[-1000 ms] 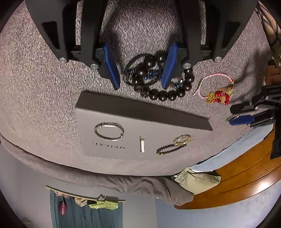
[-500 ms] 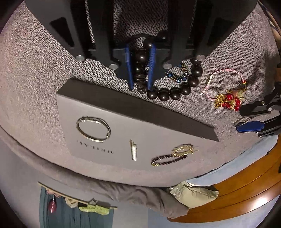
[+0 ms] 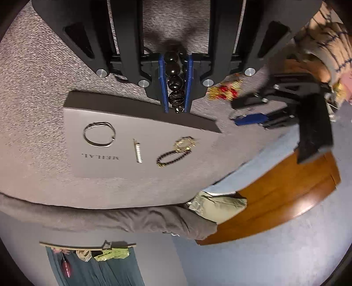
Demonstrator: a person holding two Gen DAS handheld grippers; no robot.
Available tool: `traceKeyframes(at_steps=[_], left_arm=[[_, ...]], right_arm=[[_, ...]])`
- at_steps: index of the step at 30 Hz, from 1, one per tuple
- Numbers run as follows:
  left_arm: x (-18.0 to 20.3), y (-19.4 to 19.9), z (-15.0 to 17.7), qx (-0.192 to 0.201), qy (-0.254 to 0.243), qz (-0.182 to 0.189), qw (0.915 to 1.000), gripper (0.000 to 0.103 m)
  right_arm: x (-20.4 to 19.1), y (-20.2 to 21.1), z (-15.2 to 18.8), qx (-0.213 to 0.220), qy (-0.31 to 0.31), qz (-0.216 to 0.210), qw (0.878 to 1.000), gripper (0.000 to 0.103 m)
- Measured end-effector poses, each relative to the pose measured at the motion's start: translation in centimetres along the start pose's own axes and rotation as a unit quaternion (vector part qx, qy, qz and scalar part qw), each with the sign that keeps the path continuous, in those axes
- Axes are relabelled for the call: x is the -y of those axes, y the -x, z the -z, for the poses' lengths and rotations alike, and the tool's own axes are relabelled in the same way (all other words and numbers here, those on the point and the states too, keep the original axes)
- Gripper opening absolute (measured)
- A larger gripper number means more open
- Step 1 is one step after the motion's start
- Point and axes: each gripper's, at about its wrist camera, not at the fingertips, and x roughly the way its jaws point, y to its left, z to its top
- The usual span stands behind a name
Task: Organize jewelry
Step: 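Lift the silver hoop with the left tool while the right tool lifts the black bead bracelet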
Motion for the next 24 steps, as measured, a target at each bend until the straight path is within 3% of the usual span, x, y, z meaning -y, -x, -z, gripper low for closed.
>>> traceKeyframes(at_steps=[15,24], left_arm=[[0.4,-0.8,-2.0,0.012,0.009,0.007,0.9999,0.050],[0.3,-1.9,-4.4,0.028,0.002,-0.018,0.9994,0.050]], right_arm=[[-2.5,2.7,-1.5,0.039,0.017,-0.008,0.999,0.014],[-2.8,3.3,-3.7,0.065,0.017,-0.004,0.998,0.014]])
